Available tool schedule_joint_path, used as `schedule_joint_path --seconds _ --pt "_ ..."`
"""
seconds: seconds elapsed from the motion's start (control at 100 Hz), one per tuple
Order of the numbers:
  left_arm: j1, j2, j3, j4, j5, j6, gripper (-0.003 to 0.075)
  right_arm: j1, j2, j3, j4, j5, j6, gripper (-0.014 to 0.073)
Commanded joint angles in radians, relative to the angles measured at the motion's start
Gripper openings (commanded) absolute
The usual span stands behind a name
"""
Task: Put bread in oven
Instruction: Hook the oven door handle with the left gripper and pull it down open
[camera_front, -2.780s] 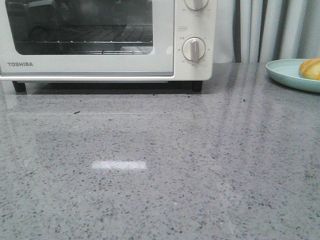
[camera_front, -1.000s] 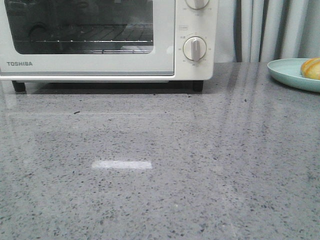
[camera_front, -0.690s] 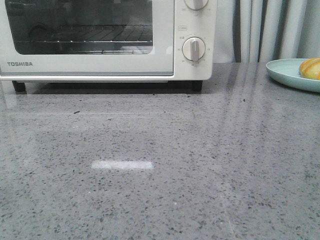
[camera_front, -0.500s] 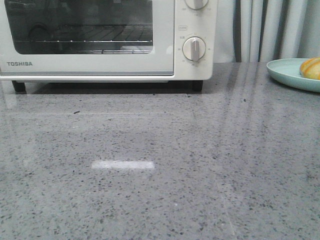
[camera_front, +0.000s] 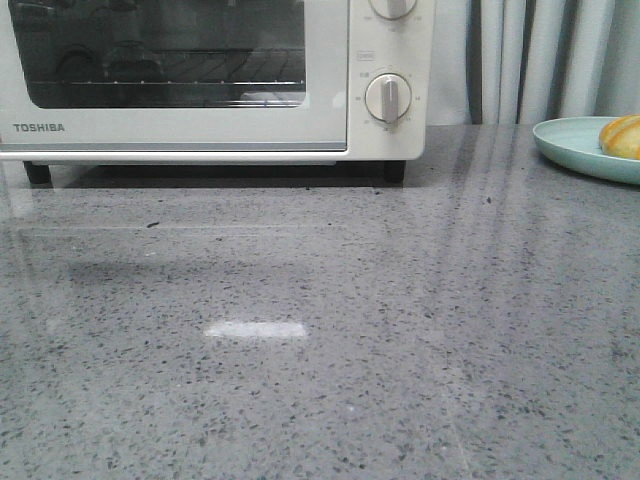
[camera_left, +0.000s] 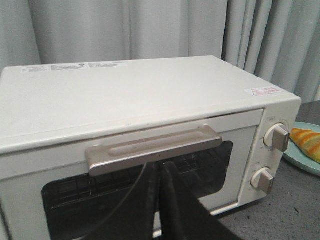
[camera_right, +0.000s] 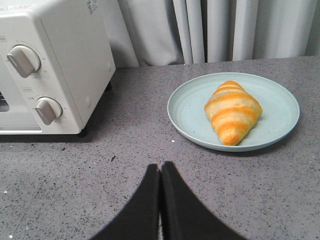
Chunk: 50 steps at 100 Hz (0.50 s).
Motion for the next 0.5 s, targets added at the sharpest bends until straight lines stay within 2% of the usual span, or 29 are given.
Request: schedule_joint_path --seconds 0.0,0.2,0.49 --pt "-0.012 0.062 -0.083 0.01 -0.105 0.0 -0.0021 0.002 0.014 -0.035 -0.01 -0.073 -0.013 -0.0069" --pt "-0.014 0.208 -0.173 0.01 -0.14 0.0 -0.0021 0.002 0.014 -0.035 -0.01 -0.06 -0.013 -0.0069" --pt "-0.014 0.304 -0.187 0.01 -0.152 0.0 -0.0021 0.002 0.014 -0.035 -0.01 -0.04 -0.013 -0.0069"
